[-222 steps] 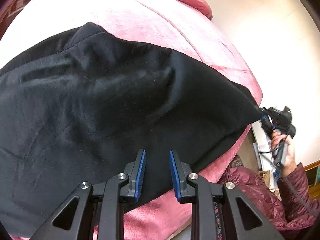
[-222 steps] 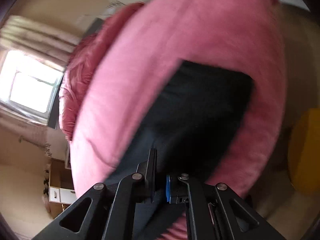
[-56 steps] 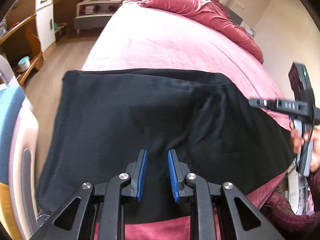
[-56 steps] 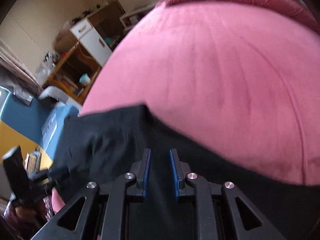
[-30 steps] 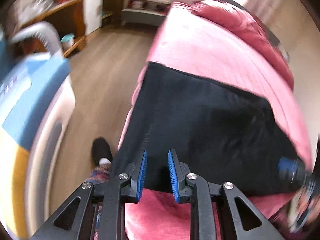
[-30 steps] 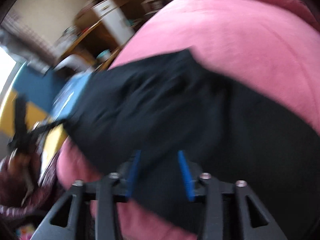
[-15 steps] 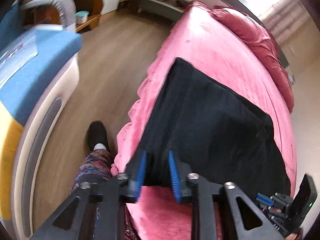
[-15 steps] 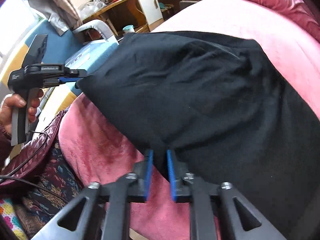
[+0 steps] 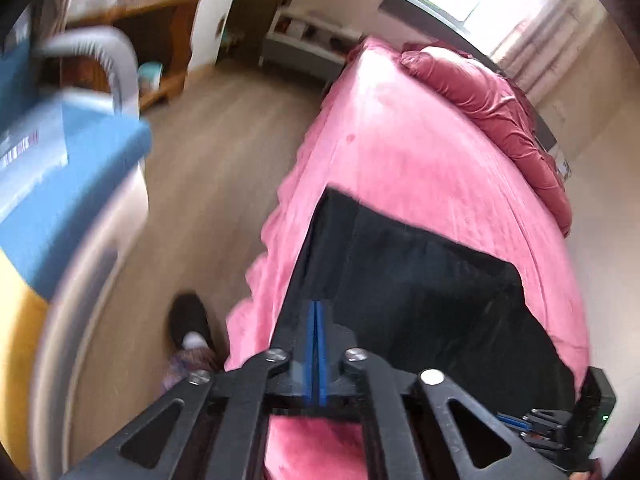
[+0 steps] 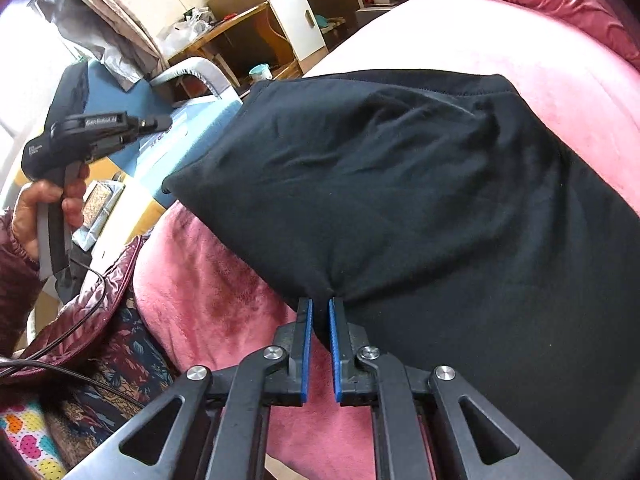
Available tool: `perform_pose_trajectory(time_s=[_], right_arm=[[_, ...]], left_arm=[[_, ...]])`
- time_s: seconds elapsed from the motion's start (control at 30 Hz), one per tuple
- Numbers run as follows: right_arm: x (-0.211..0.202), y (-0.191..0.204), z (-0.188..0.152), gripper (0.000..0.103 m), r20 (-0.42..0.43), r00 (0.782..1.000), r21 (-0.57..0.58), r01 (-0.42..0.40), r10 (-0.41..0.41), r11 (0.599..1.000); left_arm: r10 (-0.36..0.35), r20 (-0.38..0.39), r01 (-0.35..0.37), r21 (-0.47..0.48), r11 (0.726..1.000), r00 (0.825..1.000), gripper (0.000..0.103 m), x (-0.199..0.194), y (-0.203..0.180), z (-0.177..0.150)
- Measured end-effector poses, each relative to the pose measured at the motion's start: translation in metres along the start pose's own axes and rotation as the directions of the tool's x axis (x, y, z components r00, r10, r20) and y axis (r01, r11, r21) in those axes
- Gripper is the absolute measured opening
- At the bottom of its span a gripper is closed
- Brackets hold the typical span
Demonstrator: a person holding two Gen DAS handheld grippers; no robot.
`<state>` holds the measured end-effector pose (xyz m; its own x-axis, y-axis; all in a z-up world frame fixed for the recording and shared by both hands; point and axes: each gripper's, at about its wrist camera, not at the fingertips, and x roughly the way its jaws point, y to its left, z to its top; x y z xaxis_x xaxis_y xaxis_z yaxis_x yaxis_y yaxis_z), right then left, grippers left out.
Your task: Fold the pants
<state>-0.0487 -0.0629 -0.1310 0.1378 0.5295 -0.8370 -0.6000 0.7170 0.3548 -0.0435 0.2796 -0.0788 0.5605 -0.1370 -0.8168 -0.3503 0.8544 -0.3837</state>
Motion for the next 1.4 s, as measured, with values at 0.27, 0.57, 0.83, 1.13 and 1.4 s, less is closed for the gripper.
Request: perform_pose_trajectory(time_s=[0.27,0.57,0.83,1.13,1.4], right_arm=[[0.012,0.005,0.004,0.008,-0.021,1.000,0.009,0.008,-0.008,1.000],[0.013,0.007,0.006,0.009,-0.008,1.000,0.002,0.012,-0.012,1.000],[0.027,0.014,0.003,0.009,-0.066,0.997,-0.022,-0.031,0.030,0.999],[0.019,-0.001,-0.001,0.022,-0.048,0.994,0.056,-0.093,0.096,0.994],[-0.042,-0.051,-0.026,0.052,0.093,0.994,0.263,-0.083,0.061,0.961]], left_arm=[[-0.012,-0.122,0.003,-0.072,0.997,0.992,0.030,0.017,0.022,-0.027],[-0.020,-0.080,0.021,0.006,1.000,0.997,0.006,0.012,0.000,-0.019],[0.053,-0.091,-0.043,0.112,0.993,0.994,0.006,0.017,-0.005,-0.014],[0.150,-0.081,-0.148,0.029,0.989,0.985,0.022,0.016,0.012,-0.013],[-0.023,0.018,0.020,0.167,0.986,1.000,0.028,0.003,-0.073,-0.009]])
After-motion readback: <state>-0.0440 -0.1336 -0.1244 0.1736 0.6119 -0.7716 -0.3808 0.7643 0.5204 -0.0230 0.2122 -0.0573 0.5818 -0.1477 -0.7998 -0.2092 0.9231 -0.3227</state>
